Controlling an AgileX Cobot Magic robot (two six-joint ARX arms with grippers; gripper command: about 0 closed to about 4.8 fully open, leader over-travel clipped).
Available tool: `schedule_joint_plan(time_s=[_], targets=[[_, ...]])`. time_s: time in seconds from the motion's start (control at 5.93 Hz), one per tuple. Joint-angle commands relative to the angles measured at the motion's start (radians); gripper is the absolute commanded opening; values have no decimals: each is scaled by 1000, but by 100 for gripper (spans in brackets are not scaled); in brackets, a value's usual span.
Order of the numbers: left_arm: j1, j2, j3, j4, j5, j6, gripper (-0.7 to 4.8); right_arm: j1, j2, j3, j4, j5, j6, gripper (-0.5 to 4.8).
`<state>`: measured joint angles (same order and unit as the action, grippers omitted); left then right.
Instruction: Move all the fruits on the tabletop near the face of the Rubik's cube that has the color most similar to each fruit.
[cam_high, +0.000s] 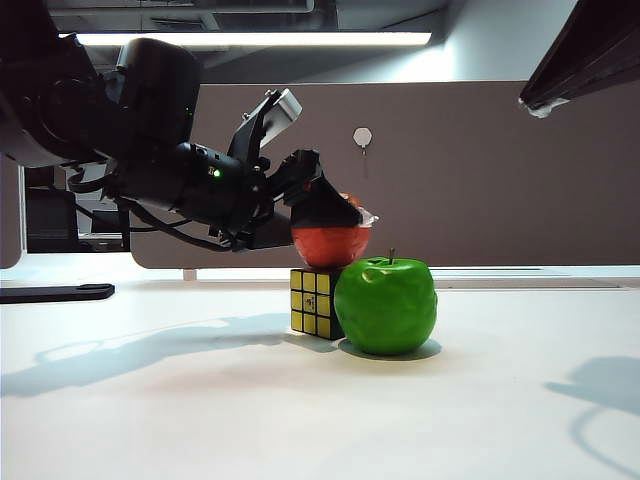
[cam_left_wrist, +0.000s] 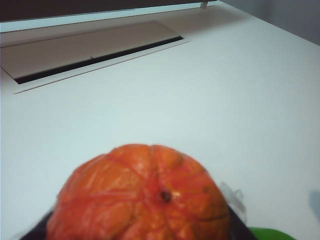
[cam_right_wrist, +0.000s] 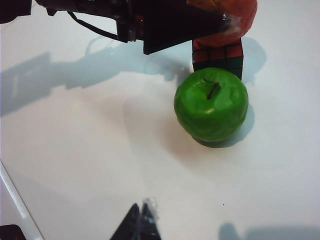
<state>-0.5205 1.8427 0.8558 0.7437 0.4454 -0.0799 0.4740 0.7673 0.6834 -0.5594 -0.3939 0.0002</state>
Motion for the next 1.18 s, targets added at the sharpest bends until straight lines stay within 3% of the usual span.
schedule_joint_plan(time_s=[0.17,1.18], targets=[[-2,-1,6,13,5,1,246,0,-1,3,10,-2,-1,-1],[-2,-1,6,13,30,0,313,0,1,3,10,-2,-1,-1]])
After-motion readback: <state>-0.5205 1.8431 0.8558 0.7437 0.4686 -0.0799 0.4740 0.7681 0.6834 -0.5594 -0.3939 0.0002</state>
